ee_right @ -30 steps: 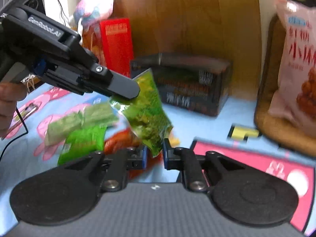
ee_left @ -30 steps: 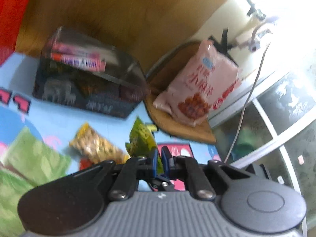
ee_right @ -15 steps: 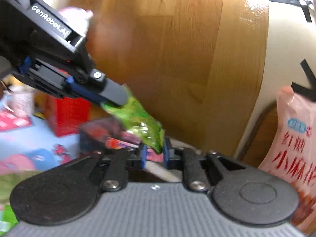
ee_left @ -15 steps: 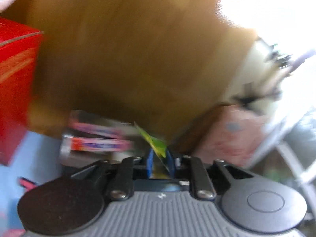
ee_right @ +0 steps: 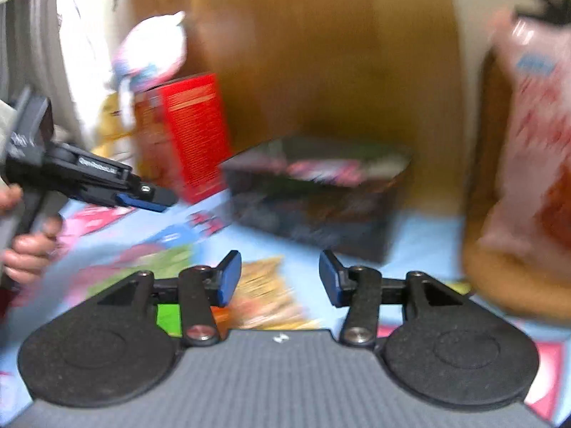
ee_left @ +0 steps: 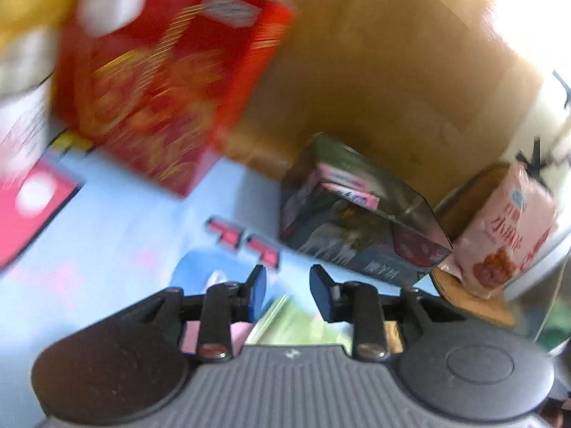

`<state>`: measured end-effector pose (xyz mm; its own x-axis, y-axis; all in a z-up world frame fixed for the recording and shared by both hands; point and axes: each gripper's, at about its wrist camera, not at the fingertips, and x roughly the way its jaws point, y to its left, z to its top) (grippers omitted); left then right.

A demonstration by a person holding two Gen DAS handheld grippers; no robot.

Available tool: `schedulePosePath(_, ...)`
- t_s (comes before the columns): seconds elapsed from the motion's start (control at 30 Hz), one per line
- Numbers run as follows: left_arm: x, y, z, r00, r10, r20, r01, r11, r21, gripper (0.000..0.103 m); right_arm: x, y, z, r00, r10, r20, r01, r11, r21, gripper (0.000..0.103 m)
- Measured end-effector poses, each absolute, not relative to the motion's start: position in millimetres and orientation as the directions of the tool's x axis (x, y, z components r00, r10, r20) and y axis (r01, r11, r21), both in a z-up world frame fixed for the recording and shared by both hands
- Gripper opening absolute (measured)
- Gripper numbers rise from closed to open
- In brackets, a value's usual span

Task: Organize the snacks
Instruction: 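Drop the green pack into the tin box and withdraw the left gripper, then grasp a green leaf-pattern pack and drop it into the tin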

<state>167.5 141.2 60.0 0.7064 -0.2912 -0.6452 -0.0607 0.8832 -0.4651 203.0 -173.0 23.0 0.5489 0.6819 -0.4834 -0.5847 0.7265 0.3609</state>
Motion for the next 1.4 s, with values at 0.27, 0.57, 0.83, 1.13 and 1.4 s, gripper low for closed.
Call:
schedulePosePath(0.27,144,157,51,0.715,-0.301,-0.631,-0.087,0.857,-0.508,0.043,221,-101,7,0.316,0.749,-0.582,-0.476,0.656,0.586,0.051)
schedulePosePath(0.57,174,138,11,0.621,-0.439,-0.649,-0.063,0.797,-0.6,0.037,222,-100,-5,0.292,0.731,-0.617,-0.345,0.682,0.645,0.051)
schedulePosePath(0.83,150,136,13,0.635,-0.483,-0.603,-0.061,0.746,-0.663,0.025,212,-90,5,0.348,0.715,-0.606,-0.441,0.695,0.568,0.039)
schedulePosePath(1.13,173,107,71,0.685,-0.503,-0.527,0.078,0.769,-0.634,0.025,210,-115,48,0.539,0.697,-0.474,-0.545,0.717,0.434,0.039)
schedulePosePath(1.4,248,52,100,0.698,-0.488,-0.523,0.162,0.82,-0.549,0.027,259,-147,65,0.694,0.585,-0.419,-0.456,0.808,0.373,0.038)
